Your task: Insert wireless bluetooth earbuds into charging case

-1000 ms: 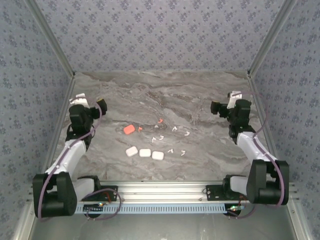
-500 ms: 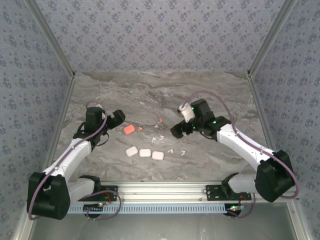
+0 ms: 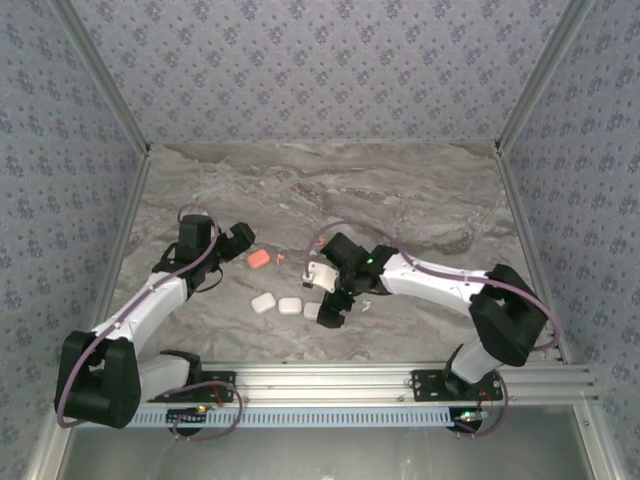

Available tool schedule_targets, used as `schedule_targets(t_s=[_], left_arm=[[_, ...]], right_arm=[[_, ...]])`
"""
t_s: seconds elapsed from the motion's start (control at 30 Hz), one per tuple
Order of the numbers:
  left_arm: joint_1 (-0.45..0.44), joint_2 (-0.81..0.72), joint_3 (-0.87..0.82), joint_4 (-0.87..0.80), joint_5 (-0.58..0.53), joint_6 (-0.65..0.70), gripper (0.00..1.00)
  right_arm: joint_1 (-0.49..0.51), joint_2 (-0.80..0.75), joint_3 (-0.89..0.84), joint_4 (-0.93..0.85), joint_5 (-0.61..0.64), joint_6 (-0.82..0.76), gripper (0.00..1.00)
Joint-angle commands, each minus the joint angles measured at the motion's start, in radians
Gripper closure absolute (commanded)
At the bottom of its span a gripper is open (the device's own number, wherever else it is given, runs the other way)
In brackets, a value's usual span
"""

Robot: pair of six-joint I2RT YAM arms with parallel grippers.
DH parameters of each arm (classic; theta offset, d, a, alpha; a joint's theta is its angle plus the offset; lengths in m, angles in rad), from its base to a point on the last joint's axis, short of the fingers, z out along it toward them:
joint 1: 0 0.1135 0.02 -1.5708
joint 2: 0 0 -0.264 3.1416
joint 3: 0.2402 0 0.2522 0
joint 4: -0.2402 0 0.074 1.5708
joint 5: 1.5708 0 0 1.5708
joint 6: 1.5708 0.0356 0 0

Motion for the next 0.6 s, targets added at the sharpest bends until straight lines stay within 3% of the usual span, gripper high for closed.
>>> schedule_targets(t_s=[0.0, 0.57], left_arm=[[-0.006, -0.022, 0.035, -0.029, -0.011, 0.000, 0.01], [-0.005, -0.063, 0.044, -0.079, -0.043, 0.024, 0.01]], right_arm=[[0.040, 0.056, 0.033, -0.015, 0.058, -0.063, 0.03], [0.084, 0.258, 0.103, 0.016, 0.119, -0.088, 0.27]])
